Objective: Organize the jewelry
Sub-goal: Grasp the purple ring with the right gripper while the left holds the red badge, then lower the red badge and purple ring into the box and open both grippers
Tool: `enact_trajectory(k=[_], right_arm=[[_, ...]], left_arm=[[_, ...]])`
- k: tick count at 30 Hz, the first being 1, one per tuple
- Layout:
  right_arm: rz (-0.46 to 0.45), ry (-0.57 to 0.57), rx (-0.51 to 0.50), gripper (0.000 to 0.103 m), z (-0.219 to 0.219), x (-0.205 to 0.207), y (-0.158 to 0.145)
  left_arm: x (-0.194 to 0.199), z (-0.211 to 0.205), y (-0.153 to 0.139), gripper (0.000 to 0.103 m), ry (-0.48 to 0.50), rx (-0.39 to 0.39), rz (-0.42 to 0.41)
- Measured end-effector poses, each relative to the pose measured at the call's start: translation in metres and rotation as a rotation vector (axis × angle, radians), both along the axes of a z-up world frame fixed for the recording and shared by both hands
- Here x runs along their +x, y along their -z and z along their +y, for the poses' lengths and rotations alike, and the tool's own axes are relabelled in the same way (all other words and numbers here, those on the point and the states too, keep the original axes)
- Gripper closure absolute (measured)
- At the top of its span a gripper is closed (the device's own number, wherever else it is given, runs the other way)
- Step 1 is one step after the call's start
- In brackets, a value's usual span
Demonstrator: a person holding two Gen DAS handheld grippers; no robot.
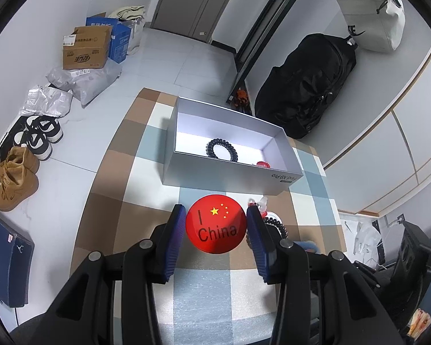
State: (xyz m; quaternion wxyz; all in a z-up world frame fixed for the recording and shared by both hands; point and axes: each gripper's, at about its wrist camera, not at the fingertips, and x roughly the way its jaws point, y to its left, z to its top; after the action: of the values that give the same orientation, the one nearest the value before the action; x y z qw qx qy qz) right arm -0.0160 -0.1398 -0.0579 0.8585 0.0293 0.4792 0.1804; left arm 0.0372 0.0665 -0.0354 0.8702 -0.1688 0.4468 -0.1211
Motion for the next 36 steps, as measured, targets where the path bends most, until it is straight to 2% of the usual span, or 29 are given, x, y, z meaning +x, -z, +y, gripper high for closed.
enact_trajectory(k=[4,11,19,30,36], right_arm=[[-0.004,0.019,0.025,0.053,-0.013,0.000,-0.006],[-0.003,0.017,0.172,0.053,-0.030,0.008,-0.017],[0.014,0.015,0.209,0.053,-0.031,0.018,-0.013],[-0.162,-0.079,0.229,0.053,-0.017,0.040,-0.068],[-0.242,-0.141,0.218,0.053,-0.008,0.067,-0.084]], left_arm=[[0.001,-0.002,-0.002,0.065,0.002,-0.001,-0.007],[0.002,-0.008,-0.004,0.065,0.003,-0.002,-0.018],[0.003,-0.010,-0.008,0.065,-0.002,-0.003,-0.039],[0.023,-0.020,-0.029,0.065,-0.021,-0.021,-0.107],[0.042,-0.025,-0.030,0.065,-0.007,-0.010,-0.123]])
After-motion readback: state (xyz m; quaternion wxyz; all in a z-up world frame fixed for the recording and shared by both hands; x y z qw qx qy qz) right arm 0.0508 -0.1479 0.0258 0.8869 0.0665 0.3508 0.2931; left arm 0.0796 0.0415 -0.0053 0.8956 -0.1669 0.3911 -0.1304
